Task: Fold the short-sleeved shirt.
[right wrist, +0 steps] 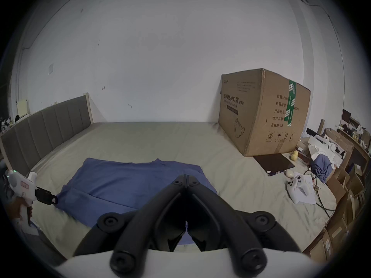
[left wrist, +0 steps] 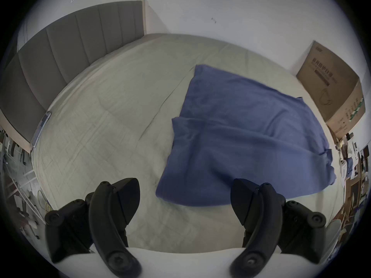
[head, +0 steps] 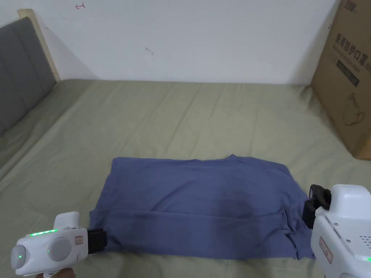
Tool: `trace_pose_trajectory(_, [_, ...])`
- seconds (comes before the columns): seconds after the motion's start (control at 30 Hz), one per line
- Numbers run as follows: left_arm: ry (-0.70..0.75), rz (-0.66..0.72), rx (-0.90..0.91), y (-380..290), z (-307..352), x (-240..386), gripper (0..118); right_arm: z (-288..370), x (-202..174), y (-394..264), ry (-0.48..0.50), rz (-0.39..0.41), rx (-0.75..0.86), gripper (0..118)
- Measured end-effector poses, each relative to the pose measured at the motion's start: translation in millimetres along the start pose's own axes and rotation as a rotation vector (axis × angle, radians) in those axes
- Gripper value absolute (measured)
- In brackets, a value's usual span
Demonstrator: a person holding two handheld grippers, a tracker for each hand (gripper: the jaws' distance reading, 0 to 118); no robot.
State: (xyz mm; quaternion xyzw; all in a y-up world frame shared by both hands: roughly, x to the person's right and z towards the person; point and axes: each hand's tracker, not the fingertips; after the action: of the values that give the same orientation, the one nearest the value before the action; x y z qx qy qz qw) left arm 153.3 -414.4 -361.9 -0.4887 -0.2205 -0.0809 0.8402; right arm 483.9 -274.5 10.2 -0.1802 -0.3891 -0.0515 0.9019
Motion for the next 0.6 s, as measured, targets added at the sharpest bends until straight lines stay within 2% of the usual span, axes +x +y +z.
trace_pose_trajectory(0.07, [0.007, 0.01, -0.038, 2.5, -17.2, -0.7, 95, -7.4, 1.2, -6.3, -0.004, 0.0, -0.026, 0])
trace_pose_trajectory(0.1, [0.012, 0.014, -0.057, 2.7, -23.7, -0.3, 90, -10.7, 2.7, -8.8, -0.006, -0.002, -0.036, 0])
trace_pose_trajectory(0.13, [0.009, 0.01, -0.084, 0.5, -29.7, 1.1, 79, -14.6, 4.6, -11.7, -0.007, -0.008, -0.05, 0])
trace_pose_trajectory(0.17, [0.0, -0.003, -0.105, -1.0, -33.8, 2.5, 62, -16.5, 6.0, -14.8, -0.008, -0.013, -0.063, 0])
trace_pose_trajectory(0.2, [0.008, -0.025, -0.112, -3.7, -36.4, 6.1, 59, -20.0, 8.5, -17.7, -0.01, -0.017, -0.079, 0])
trace_pose_trajectory(0.23, [0.022, -0.053, -0.071, -5.5, -31.2, 9.0, 51, -24.3, 11.6, -20.9, -0.014, -0.022, -0.095, 0])
trace_pose_trajectory(0.27, [0.015, -0.062, -0.06, -6.1, -26.9, 11.0, 33, -29.2, 15.2, -24.3, -0.017, -0.028, -0.114, 0])
trace_pose_trajectory(0.3, [0.006, -0.076, -0.046, -5.7, -23.2, 12.8, 8, -34.8, 18.9, -29.5, -0.018, -0.043, -0.148, 0])
trace_pose_trajectory(0.33, [-0.024, -0.088, -0.037, -4.6, -20.5, 14.9, 8, -42.7, 23.0, -35.7, -0.023, -0.056, -0.191, 0])
trace_pose_trajectory(0.37, [-0.037, -0.092, -0.03, -3.9, -17.0, 18.7, 7, -53.7, 27.9, -43.7, -0.022, -0.068, -0.24, 9])
trace_pose_trajectory(0.47, [-0.02, -0.154, 0.038, 1.2, -2.4, 25.3, 7, -89.0, 36.8, -74.7, -0.035, -0.073, -0.414, 71])
trace_pose_trajectory(0.5, [-0.022, -0.143, 0.047, 3.8, 3.5, 25.7, 7, -100.7, 38.8, -85.3, -0.036, -0.068, -0.467, 96])
trace_pose_trajectory(0.53, [-0.037, -0.135, 0.06, 7.2, 8.6, 24.4, 7, -113.1, 41.2, -97.8, -0.03, -0.074, -0.521, 103])
trace_pose_trajectory(0.6, [-0.062, -0.117, 0.072, 13.3, 17.0, 22.5, 7, -129.2, 41.9, -118.0, -0.034, -0.08, -0.591, 101])
